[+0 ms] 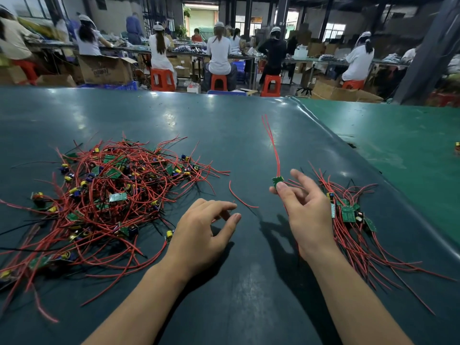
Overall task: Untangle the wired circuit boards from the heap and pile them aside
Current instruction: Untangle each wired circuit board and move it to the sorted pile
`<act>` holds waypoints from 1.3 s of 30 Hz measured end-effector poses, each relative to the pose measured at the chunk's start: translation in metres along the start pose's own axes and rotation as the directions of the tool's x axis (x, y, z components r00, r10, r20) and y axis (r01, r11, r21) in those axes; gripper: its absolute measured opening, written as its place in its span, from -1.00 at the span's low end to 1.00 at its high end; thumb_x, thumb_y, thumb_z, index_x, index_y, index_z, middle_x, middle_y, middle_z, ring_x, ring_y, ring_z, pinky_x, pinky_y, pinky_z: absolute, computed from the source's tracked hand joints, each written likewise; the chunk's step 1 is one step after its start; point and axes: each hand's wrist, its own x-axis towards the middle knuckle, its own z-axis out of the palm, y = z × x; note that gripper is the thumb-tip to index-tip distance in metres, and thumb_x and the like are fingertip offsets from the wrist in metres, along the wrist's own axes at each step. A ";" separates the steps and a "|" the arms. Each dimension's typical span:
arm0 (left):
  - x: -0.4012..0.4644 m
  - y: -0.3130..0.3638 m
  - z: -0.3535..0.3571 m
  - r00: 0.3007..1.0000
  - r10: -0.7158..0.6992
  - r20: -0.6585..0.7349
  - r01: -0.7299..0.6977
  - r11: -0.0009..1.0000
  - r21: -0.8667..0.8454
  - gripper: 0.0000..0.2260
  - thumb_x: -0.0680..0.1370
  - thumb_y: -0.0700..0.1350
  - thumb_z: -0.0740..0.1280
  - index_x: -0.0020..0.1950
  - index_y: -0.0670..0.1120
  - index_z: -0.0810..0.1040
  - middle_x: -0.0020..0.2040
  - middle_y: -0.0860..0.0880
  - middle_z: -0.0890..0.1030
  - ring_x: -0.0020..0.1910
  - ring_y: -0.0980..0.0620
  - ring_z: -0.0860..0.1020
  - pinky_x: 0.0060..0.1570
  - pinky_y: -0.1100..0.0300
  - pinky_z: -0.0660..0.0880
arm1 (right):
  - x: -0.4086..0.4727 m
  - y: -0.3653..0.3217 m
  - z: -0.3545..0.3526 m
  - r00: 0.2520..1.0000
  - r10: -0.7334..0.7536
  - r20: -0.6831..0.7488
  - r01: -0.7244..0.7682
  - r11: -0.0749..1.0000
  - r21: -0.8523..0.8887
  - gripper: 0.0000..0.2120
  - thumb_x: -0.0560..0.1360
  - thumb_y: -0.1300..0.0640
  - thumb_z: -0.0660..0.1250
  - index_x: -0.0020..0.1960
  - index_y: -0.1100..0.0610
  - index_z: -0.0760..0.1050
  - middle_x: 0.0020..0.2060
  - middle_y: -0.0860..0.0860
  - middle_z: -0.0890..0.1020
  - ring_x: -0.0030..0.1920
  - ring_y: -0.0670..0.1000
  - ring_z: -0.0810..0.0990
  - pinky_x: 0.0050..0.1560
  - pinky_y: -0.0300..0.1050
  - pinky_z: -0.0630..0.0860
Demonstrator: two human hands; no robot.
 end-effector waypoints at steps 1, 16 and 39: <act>0.000 0.000 0.000 1.000 -0.005 0.005 0.005 1.000 0.000 -0.82 0.54 -0.04 0.42 0.09 -0.08 0.66 -0.14 0.13 0.63 -0.10 0.05 0.53 -0.05 0.34 0.39 | 0.000 -0.002 -0.001 1.000 0.004 0.002 -0.004 1.000 0.025 -0.85 0.54 0.23 0.38 0.06 0.04 0.56 -0.24 -0.02 0.73 -0.24 -0.22 0.64 -0.17 -0.42 0.48; 0.003 0.001 -0.001 0.985 -0.060 -0.163 0.051 0.997 -0.056 -0.79 0.50 -0.03 0.35 0.07 -0.07 0.65 -0.19 0.17 0.57 -0.16 0.16 0.47 -0.05 0.29 0.40 | 0.003 -0.008 -0.007 0.825 0.412 -0.388 0.012 0.672 0.740 -0.89 0.57 0.31 0.32 -0.03 0.19 0.39 -0.13 0.12 0.52 -0.07 0.03 0.58 0.22 -0.14 0.53; 0.010 -0.039 -0.034 0.816 -0.489 -0.310 0.551 0.494 0.673 -0.77 0.53 -0.08 0.31 0.15 -0.10 0.60 0.05 -0.17 0.59 0.08 -0.22 0.47 0.07 -0.05 0.27 | -0.010 -0.005 0.006 0.932 0.362 0.009 -0.337 0.857 0.391 -0.92 0.53 0.23 0.32 -0.15 0.13 0.50 -0.48 -0.02 0.51 -0.54 -0.08 0.37 -0.57 -0.25 0.24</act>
